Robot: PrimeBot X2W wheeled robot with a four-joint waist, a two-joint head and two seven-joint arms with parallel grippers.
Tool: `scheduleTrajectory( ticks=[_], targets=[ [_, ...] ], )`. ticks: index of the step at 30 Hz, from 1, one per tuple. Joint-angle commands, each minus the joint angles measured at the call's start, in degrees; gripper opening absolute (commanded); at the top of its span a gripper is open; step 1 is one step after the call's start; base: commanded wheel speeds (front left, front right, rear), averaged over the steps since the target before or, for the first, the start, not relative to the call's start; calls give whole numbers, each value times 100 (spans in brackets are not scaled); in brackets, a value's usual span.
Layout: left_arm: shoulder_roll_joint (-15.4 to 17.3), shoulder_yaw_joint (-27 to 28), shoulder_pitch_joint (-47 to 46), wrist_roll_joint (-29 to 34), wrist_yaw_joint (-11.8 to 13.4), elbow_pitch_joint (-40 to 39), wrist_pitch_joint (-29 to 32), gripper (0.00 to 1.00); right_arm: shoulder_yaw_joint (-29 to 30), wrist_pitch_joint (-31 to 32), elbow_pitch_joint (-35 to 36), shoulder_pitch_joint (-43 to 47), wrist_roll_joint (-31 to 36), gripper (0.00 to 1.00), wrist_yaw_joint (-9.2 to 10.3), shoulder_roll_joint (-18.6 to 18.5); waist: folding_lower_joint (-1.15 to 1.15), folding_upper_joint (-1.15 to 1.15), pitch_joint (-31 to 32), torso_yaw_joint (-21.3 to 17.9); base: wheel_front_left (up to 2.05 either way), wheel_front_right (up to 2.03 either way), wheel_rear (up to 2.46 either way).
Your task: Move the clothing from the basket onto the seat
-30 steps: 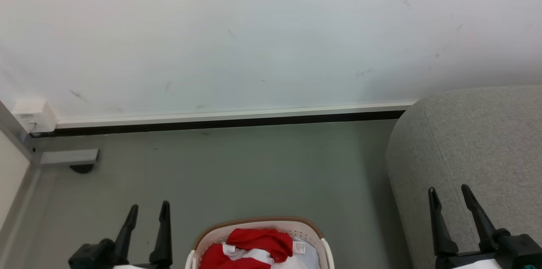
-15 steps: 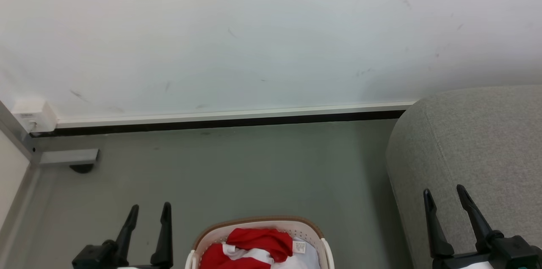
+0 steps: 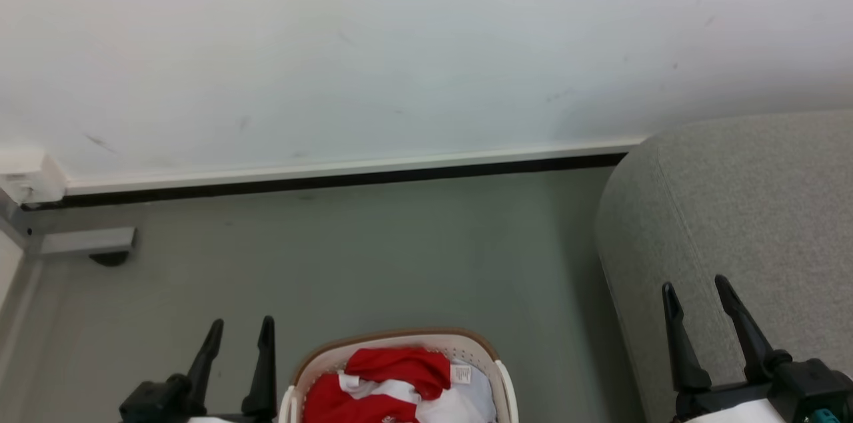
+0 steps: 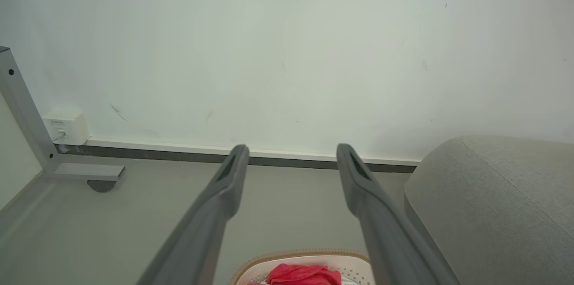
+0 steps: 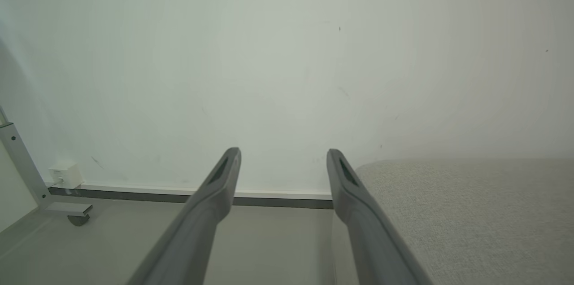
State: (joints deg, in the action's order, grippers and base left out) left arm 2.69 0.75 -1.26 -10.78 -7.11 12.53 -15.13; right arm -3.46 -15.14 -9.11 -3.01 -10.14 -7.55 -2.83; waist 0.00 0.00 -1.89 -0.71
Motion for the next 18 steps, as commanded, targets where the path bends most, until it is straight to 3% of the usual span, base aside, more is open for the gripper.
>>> scheduleTrajectory(
  ticks=[1,8,18],
  targets=[
    [36,-10,-94,66,-15,8,-4,100,-9,-2,73,-95,-22,100,12,-10,0,0,-155,-94,0,0,0],
    [116,-296,-527,343,-35,358,-4,100,-30,-2,277,-460,-126,100,12,-11,0,0,-824,-399,0,0,0],
    [584,-1520,-1663,613,-29,1908,10,100,-220,-1,687,-1163,-332,100,12,-8,0,0,-2061,-891,0,0,0]
  ],
)
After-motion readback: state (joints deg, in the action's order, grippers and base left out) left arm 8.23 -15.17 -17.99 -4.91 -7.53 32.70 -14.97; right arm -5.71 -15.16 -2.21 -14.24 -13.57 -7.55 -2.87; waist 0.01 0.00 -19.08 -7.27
